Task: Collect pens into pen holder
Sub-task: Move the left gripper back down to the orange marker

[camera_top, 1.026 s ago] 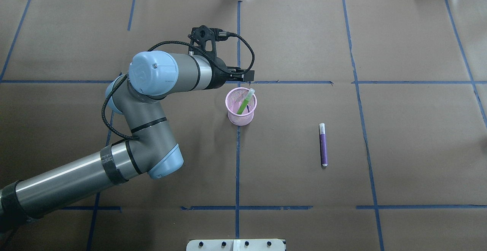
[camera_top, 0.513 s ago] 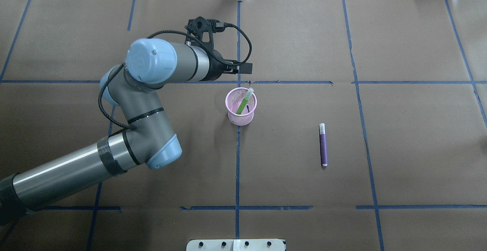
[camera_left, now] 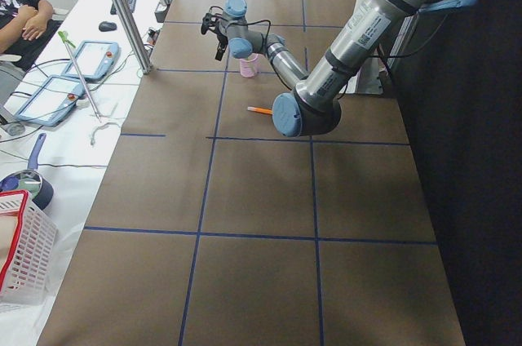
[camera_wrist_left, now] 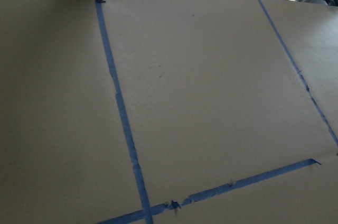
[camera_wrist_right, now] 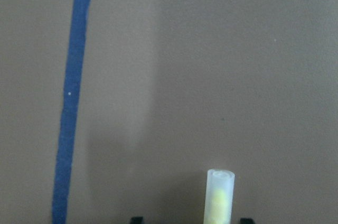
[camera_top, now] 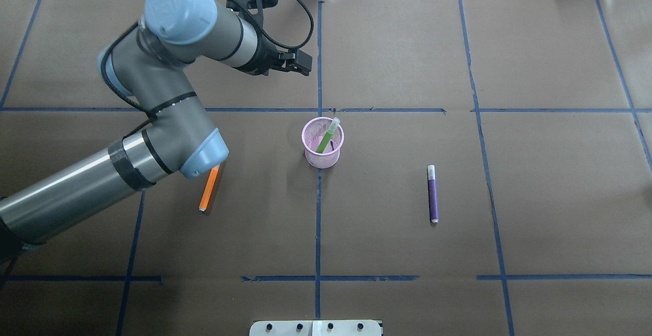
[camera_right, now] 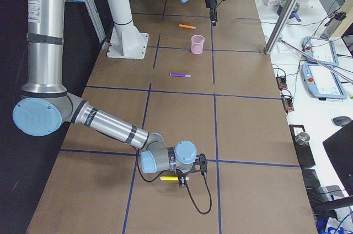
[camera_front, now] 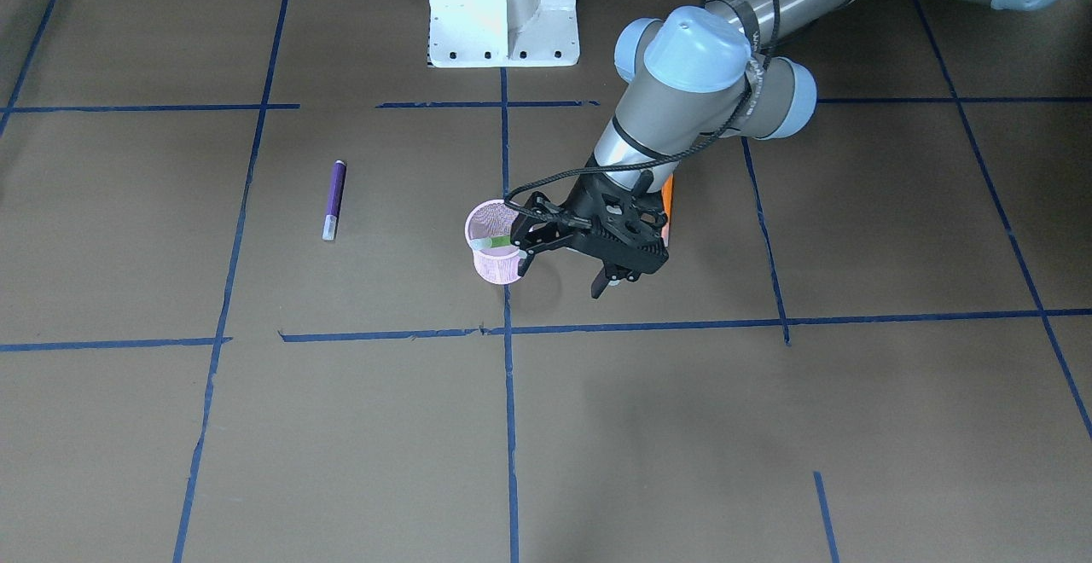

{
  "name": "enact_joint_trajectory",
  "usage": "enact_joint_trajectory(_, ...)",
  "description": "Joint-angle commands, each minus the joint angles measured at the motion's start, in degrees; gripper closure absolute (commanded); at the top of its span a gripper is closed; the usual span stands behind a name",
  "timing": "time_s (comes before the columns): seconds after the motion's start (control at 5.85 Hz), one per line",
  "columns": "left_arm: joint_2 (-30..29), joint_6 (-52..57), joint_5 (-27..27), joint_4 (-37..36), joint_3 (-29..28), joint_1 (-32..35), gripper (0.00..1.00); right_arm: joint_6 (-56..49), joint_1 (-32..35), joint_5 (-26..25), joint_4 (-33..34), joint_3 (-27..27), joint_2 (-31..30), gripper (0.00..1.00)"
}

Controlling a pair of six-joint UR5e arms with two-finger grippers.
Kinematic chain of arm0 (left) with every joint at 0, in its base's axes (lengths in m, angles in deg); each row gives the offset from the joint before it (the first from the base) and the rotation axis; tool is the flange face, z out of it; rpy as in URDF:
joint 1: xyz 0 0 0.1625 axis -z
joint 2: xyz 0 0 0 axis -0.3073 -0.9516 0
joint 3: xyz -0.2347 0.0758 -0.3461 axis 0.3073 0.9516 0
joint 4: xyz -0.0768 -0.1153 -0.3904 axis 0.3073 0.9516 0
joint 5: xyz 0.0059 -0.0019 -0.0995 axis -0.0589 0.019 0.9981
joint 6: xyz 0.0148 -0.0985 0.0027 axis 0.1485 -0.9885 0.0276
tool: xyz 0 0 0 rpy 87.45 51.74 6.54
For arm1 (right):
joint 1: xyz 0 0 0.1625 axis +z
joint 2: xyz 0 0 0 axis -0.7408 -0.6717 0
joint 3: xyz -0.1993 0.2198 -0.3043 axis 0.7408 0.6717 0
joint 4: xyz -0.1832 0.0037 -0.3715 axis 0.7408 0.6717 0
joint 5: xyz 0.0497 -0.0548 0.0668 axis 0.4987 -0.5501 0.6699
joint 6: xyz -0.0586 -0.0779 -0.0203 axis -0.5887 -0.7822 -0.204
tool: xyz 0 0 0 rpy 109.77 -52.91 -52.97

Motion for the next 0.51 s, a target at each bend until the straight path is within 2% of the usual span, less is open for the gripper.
enact_joint_trajectory(0.0, -0.19, 0.33, 4.17, -3.18, 0.00, 1.97, 0.00, -0.09, 0.00, 1.02, 0.06, -0.07, 0.35, 0.90)
enact_joint_trajectory(0.17, -0.10, 0.51, 4.52, -3.96, -0.08, 2.40, 0.00, -0.09, 0.00, 0.85, -0.02, -0.07, 0.53, 1.00)
enact_joint_trajectory(0.34, -0.10, 2.51, 9.05, -9.28, 0.00, 4.76, 0.00, -0.09, 0.00, 0.76, 0.06, -0.07, 0.70, 1.00)
